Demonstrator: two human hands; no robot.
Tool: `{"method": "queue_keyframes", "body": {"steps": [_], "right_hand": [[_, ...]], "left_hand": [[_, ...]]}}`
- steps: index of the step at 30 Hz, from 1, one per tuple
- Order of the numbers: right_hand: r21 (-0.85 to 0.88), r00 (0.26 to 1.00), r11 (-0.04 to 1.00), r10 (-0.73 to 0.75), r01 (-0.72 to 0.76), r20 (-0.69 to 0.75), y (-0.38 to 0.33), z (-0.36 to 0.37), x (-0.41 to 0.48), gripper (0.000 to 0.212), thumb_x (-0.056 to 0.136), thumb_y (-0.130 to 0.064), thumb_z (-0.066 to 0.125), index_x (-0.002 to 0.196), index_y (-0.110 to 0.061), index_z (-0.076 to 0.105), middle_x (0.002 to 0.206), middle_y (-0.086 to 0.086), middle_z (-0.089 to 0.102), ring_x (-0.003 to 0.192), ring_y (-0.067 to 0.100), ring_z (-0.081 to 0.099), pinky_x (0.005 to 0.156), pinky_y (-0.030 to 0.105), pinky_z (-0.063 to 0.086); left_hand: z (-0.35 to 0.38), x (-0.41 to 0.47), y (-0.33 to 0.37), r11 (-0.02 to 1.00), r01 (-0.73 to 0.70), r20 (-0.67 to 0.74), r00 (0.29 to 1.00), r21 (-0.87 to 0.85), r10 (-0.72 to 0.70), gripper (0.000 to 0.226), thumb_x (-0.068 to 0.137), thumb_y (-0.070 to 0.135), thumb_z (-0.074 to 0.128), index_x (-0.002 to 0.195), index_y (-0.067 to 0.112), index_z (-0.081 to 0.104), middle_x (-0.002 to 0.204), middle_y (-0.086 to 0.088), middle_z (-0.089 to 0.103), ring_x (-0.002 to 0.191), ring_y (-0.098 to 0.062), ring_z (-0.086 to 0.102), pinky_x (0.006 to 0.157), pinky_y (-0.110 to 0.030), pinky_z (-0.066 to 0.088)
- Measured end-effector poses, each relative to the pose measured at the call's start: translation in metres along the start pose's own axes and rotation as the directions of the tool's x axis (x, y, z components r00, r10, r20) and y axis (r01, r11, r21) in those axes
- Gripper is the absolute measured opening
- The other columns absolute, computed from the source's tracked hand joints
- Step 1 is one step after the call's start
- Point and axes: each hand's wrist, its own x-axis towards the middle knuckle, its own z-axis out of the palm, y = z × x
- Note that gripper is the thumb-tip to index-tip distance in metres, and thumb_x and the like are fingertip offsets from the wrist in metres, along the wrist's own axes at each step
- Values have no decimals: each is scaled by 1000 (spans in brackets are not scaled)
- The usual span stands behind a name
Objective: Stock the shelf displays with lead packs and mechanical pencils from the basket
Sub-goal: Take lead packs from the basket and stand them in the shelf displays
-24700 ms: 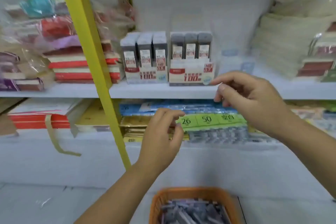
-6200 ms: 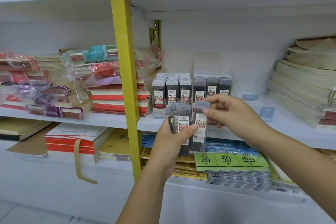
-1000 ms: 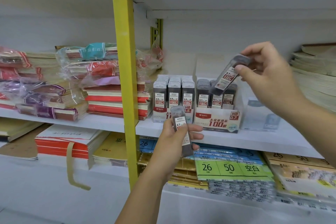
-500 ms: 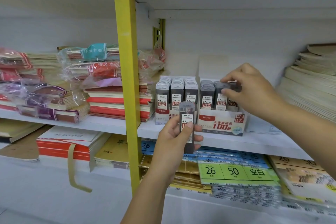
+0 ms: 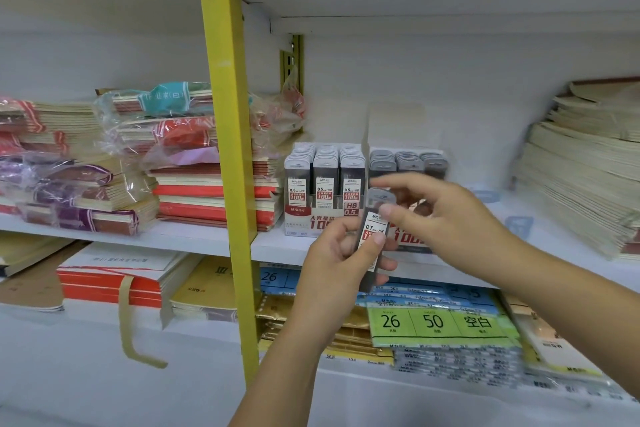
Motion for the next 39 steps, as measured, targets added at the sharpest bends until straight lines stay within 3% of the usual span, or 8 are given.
{"method": "queue_keyframes", "body": {"steps": [5,8,14,19,23,28,32,39], "right_hand": [[180,955,983,75,-23,-286,9,-32,6,29,90,-15,66,99,-42,61,87,-5,68,75,9,64,67,26,49],[41,895,997,-35,60,-444,17,-67,15,29,91,-14,64,96,-40,53,90,-4,67,81,14,62,71,29,48],[-310,963,951,-75,-9,-258,40,-75,26,31,88,-14,66,95,-40,50,84,-20,62,75,-5,57,69,19,44],[-250,978,960,81,-128,-190,55,-67,30,23,87,-18,67,88,-38,57,85,-14,65,74,-6,56,65,21,42],[-398,980,908,61,-133,-188,63,-58,36,14,89,-25,64,85,-37,59,90,-15,52,86,8,44,69,6,29],[-536,970,822,78,-194,-232,68,-56,36,22,93,-35,58,113,-32,66,99,-4,48,97,10,37,79,26,27],[-496,964,841,106,-217,-243,59,-56,21,35,96,-34,53,131,-32,57,111,-3,51,102,13,42,84,27,30],[45,936,999,27,-12,-352,13,-33,-78,18,98,-23,52,101,-37,64,86,-15,66,73,5,58,60,12,43]], "left_hand": [[8,4,-8,944,-123,-112,980,307,164,18,96,35,64,111,44,59,113,33,61,104,6,62,82,-16,53],[10,4,-11,848,-167,-87,966,503,242,38,98,38,58,133,49,46,119,51,34,122,7,46,101,-21,44],[14,5,-21,769,-189,-29,965,611,260,58,100,32,57,151,37,30,143,26,34,134,5,36,115,-26,35],[12,7,-24,748,-191,-35,961,635,276,56,99,33,58,145,47,28,124,52,30,123,23,34,97,-2,28],[11,8,-26,748,-176,-41,964,639,262,57,99,35,58,146,46,29,129,45,33,125,19,35,105,-13,32],[9,6,-24,763,-156,-38,973,628,230,57,99,33,58,148,44,31,136,34,37,123,20,36,106,-16,34],[10,-2,-18,756,-151,-13,978,637,206,57,100,32,58,149,42,32,146,30,34,127,16,31,110,-16,31],[1,-52,-35,625,-192,53,971,756,235,43,98,27,59,138,36,47,125,27,41,122,3,43,103,-26,44]]}}
